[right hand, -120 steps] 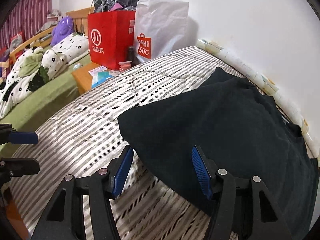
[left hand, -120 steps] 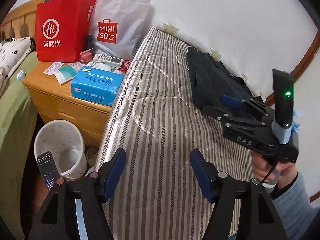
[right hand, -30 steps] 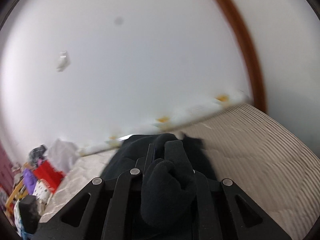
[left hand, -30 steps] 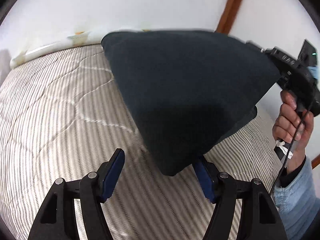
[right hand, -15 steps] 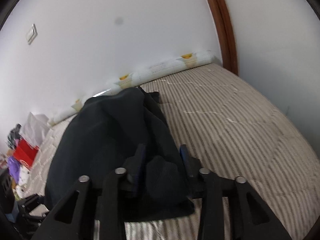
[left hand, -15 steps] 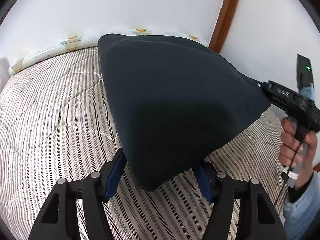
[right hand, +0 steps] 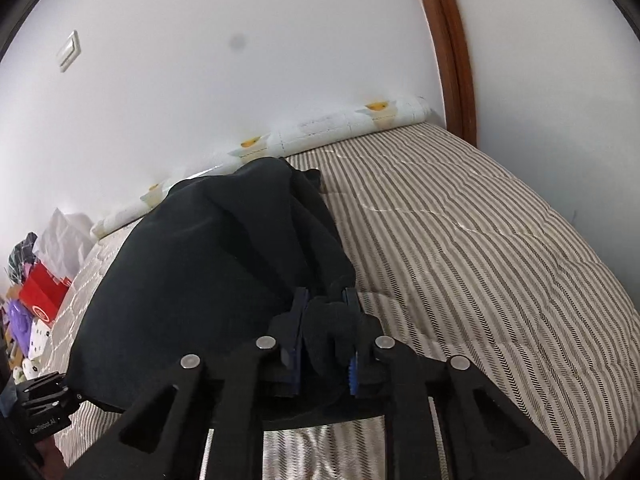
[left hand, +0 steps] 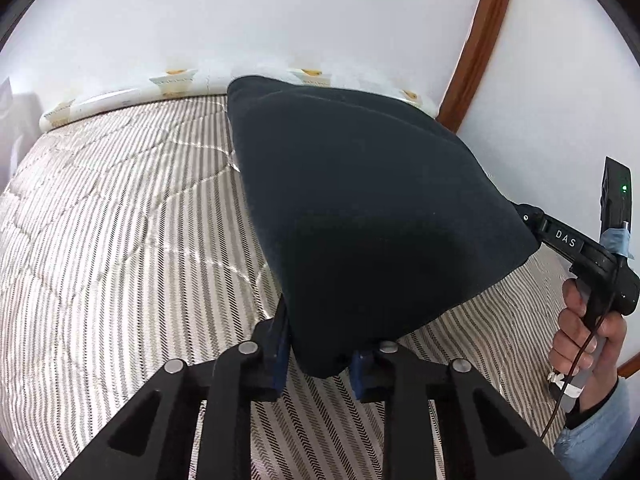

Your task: Fold small clothes

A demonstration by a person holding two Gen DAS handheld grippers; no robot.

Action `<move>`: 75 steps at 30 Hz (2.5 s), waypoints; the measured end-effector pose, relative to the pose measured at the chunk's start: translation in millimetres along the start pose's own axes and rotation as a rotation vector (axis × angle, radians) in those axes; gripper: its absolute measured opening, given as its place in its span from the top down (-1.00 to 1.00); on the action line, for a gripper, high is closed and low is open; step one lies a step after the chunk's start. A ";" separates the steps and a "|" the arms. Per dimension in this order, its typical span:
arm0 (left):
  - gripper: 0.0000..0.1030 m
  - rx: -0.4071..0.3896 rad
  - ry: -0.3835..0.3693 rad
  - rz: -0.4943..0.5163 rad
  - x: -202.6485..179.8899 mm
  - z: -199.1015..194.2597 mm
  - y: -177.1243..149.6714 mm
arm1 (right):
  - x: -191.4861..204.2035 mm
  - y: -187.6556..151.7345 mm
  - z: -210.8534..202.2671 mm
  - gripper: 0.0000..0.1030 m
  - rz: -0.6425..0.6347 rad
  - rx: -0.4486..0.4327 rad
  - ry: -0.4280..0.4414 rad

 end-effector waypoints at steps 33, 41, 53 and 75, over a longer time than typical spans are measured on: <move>0.64 -0.050 0.000 -0.194 127.2 -91.2 -61.5 | 159.7 -61.8 -12.5 0.71 -0.198 0.089 0.108; 0.63 -0.034 -0.009 -0.185 128.8 -88.3 -64.8 | 154.5 -65.3 -18.0 0.68 -0.167 0.089 0.108; 0.58 -0.037 -0.031 -0.146 126.1 -112.2 -78.1 | 131.9 -48.5 -60.3 0.56 -0.192 0.029 0.046; 0.20 -0.068 -0.075 -0.129 129.5 -94.8 -21.2 | 177.0 -43.1 35.0 0.75 -0.243 0.225 0.183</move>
Point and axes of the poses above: each gripper's, at about its wrist camera, not at the fingertips, and z roughly the way its jaws point, x to its left, y to its top, the point moved 10 cm from there along z, roughly the way its jaws point, and after that the axes turned 3 degrees about x, right-handed, at the moved point
